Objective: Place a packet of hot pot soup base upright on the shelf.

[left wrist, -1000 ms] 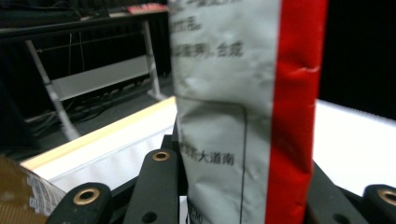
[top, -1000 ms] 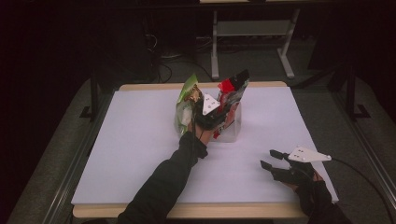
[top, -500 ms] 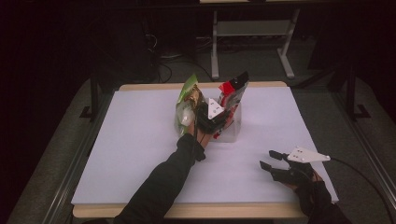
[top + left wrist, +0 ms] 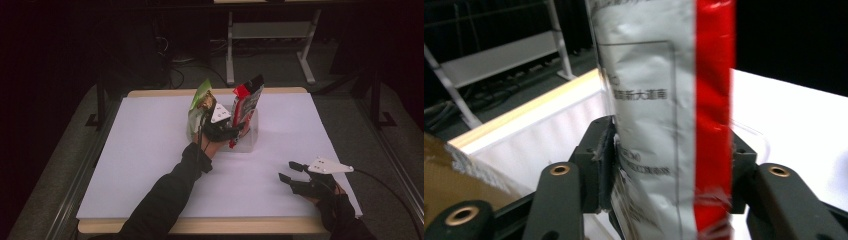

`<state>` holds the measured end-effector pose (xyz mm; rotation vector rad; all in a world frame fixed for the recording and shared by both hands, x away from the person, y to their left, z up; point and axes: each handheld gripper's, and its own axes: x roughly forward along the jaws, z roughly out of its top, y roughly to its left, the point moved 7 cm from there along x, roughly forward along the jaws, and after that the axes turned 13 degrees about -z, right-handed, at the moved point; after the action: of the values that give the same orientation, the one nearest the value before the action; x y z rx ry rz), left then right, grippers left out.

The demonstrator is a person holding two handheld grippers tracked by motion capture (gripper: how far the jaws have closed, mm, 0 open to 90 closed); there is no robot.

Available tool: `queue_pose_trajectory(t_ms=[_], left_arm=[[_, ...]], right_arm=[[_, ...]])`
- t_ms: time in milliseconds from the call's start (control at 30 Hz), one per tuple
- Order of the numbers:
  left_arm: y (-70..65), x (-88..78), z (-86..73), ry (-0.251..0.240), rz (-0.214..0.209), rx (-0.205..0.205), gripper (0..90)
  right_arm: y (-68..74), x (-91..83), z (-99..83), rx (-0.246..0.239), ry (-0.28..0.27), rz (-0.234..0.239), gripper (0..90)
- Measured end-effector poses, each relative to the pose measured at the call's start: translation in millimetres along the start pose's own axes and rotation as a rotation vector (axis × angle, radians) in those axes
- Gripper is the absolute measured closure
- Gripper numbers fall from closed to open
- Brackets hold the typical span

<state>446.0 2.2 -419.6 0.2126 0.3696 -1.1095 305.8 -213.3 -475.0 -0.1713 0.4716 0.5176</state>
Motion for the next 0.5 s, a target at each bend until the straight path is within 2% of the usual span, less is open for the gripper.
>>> queue_pose_trajectory(t_ms=[67, 133, 267, 333, 400, 500], left_arm=[[-3.0, -6.2, -2.4, 0.020, -0.003, 0.012, 47.7], [-5.3, -14.2, -5.1, 0.012, -0.015, 0.017, 48.9], [-7.5, -27.4, -9.5, -0.017, -0.053, -0.025, 54.8], [-9.1, -29.3, -11.9, 0.000, -0.044, -0.004, 55.9], [-11.5, -30.4, -16.6, 0.021, -0.042, 0.015, 60.6], [-11.3, -31.4, -24.2, 0.041, -0.056, 0.018, 67.4]], right_arm=[[1.0, 0.0, 0.2, 0.000, 0.002, 0.003, 39.4], [2.1, -0.3, 0.5, -0.005, 0.002, 0.005, 39.4], [2.2, -0.7, 0.5, -0.002, 0.003, 0.005, 39.5], [2.5, 0.0, 0.3, -0.005, 0.005, 0.006, 39.4], [3.5, 0.0, 0.1, -0.010, 0.008, 0.008, 39.4], [3.8, 0.7, -0.2, -0.012, 0.011, 0.009, 39.5]])
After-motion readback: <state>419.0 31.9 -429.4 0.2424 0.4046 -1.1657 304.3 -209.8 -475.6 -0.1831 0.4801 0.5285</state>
